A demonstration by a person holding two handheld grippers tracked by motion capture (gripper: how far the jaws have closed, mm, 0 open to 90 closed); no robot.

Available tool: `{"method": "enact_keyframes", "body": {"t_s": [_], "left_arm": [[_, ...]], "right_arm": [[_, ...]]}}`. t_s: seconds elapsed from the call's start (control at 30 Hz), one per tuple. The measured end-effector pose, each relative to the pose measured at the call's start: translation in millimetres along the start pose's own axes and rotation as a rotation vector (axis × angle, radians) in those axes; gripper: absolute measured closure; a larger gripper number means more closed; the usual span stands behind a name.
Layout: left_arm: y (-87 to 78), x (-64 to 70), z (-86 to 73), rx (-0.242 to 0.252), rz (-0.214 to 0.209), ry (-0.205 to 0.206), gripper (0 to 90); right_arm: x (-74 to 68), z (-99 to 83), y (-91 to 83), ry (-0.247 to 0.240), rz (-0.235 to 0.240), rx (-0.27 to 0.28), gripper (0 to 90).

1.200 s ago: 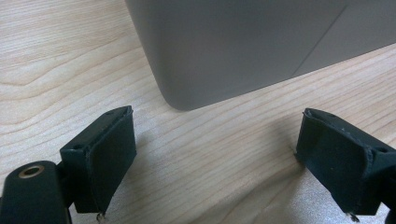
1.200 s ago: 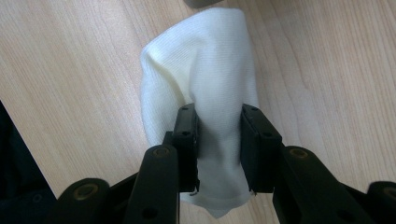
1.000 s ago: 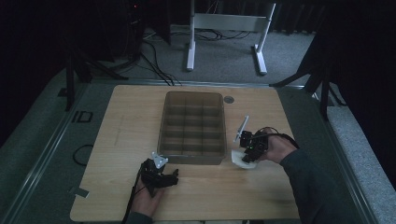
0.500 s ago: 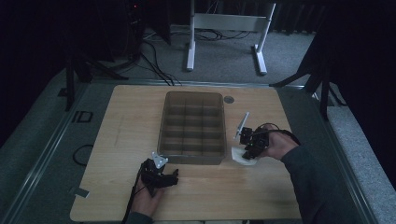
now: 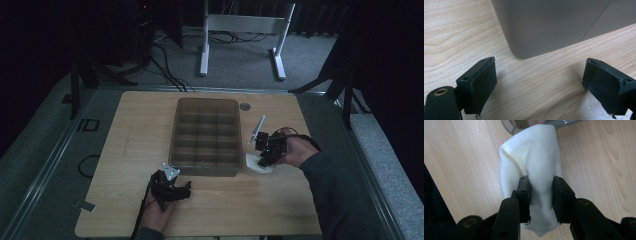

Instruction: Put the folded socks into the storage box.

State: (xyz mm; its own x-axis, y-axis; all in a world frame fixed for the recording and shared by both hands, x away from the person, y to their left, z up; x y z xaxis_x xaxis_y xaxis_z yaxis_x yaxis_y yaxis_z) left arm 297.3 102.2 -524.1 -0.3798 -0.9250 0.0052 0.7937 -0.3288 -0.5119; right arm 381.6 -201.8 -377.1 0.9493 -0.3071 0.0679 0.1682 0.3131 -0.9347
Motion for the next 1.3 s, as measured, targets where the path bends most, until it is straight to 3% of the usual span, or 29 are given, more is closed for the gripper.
{"method": "enact_keyframes", "body": {"t_s": [1.3], "left_arm": [[-0.1,0.0,0.0,-0.001,0.0,0.0,12.1]], "right_arm": [[1.2,30.9,-8.0,-0.05,-0.005,0.036,69.7]]}}
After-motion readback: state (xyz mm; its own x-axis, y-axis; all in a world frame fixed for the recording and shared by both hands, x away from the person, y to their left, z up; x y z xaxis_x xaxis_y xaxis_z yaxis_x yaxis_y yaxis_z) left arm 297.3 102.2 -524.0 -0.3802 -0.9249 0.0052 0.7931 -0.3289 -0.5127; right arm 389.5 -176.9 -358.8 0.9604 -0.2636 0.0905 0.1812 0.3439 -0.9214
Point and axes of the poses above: each handheld gripper's, and its own axes: y roughly forward along the jaws, z roughly out of its top, x roughly to its right, the point moved 2 cm from there along y, roughly forward along the jaws, and after that the axes turned 13 degrees about x, right-handed, at the moved point
